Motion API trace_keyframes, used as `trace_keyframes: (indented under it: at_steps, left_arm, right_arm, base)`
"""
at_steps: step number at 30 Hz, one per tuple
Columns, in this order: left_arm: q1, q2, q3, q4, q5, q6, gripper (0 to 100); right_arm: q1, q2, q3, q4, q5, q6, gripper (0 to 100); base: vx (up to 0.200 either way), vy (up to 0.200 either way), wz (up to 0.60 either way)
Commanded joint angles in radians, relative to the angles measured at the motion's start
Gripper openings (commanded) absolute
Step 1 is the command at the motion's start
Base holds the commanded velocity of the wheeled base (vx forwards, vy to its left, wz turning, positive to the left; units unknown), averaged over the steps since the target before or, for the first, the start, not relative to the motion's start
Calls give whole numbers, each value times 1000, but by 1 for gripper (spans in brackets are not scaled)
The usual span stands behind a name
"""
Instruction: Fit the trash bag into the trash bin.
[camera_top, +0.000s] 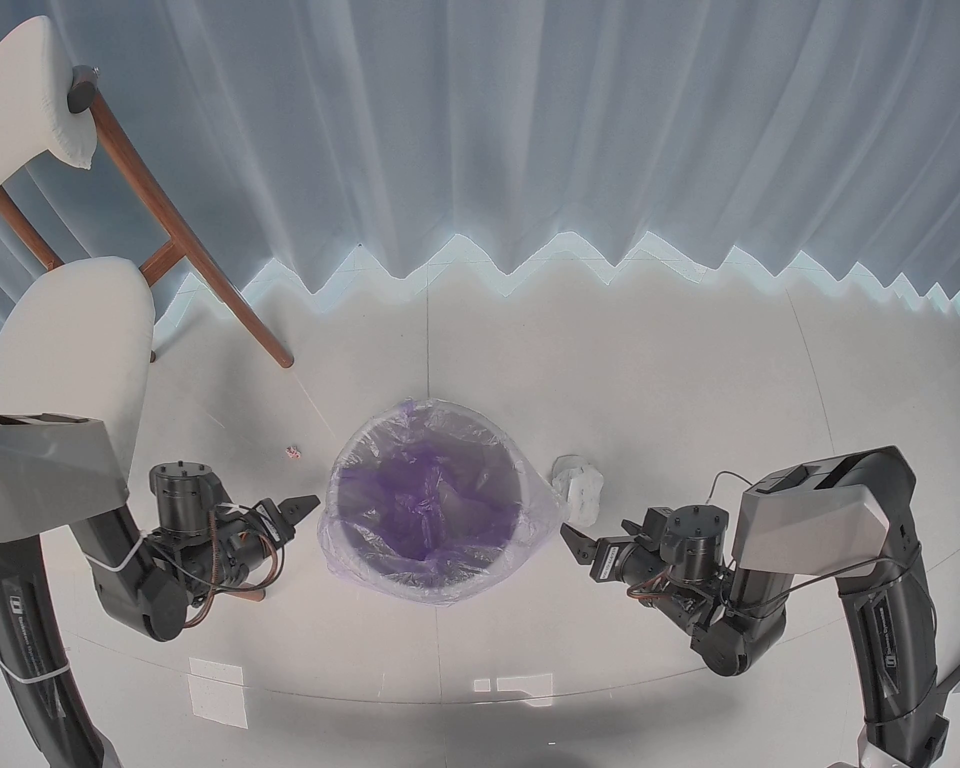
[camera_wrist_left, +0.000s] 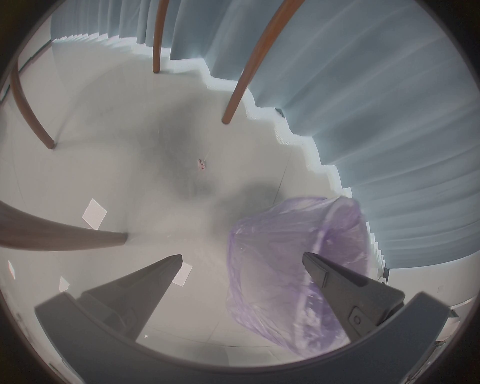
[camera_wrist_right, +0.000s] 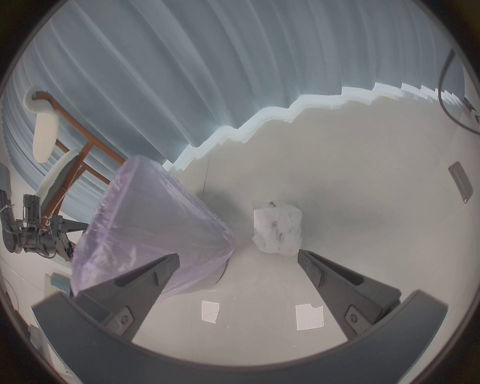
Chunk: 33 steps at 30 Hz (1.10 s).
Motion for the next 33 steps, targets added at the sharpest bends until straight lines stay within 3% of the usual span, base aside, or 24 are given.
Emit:
trace_keyframes:
  at_steps: [1,6,10,16,19,24,33]
  left_arm:
    - [70,-364,151,-6,-27,-5,100]
    - [154,-603,220,112,-147,-13,100]
    - [160,-672,221,224,-196,-49,100]
    - [19,-698,272,231,-276,-201,100]
    - [-56,-698,307,231,-328,-253,100]
    - [-148,-680,367,242,-350,-260,100]
    - [-173,-504,398,228,-308,-249,100]
  right_arm:
    - [-1,-240,280,-84,0,28,100]
    - [-1,-447,471,-82,-6,91,100]
    - [13,-522,561,-82,-59,96,100]
    - [75,-639,658,-81,-121,152,100]
    - [78,-679,695,-81,-134,163,100]
    - [78,-708,722,-81,-134,178,100]
    - [75,-723,724,-81,-141,183,100]
  base:
    - [0,0,0]
    - [0,0,0]
    - [0,0,0]
    - [0,0,0]
    - [-200,0,0]
    - [-200,0,0]
    - [-22,0,0]
